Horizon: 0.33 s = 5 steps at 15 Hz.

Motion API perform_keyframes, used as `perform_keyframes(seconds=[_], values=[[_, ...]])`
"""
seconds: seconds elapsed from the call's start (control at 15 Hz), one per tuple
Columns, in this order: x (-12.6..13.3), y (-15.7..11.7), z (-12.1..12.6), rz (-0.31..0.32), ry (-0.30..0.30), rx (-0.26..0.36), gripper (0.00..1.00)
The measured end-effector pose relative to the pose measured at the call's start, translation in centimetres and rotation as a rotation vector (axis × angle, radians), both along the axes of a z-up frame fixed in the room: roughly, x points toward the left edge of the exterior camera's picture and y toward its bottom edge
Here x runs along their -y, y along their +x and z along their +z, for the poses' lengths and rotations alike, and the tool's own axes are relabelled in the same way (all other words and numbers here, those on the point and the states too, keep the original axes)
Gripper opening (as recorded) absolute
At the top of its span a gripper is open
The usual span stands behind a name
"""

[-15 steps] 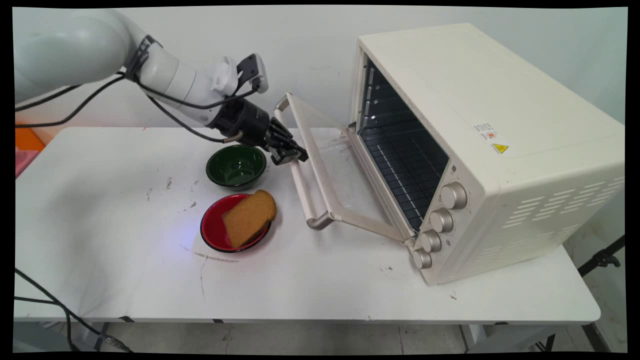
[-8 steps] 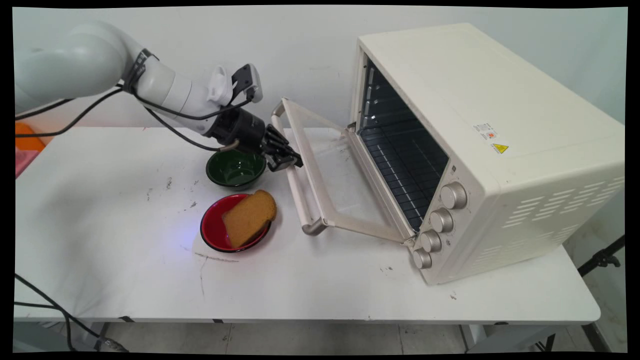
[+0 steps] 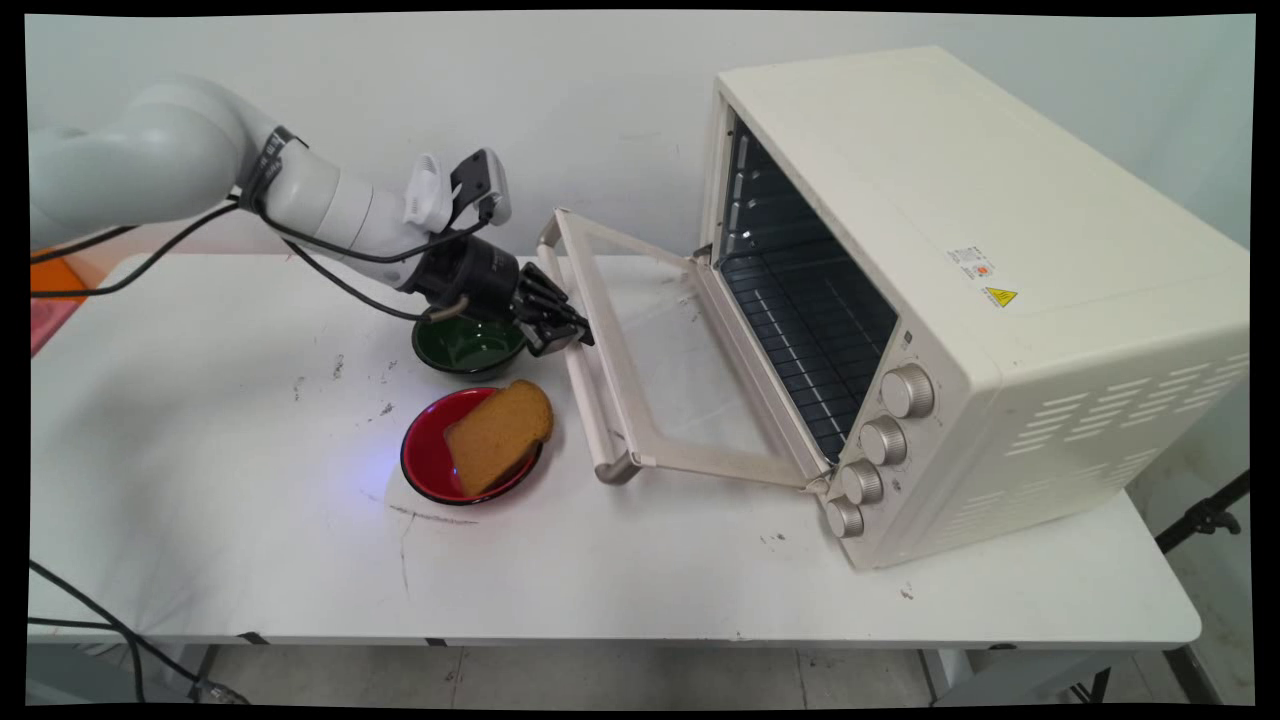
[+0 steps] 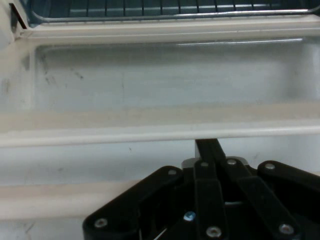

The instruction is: Open the oven

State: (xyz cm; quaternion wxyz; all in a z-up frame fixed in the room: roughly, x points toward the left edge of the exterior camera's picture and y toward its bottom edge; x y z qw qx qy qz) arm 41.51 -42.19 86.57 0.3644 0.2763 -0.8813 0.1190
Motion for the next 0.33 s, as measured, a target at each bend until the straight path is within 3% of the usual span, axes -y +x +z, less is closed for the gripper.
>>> perform_keyframes(seconds=[0.33], values=[[-0.51,0.59,-0.72,0.004,-0.003,-0.004,0.0]])
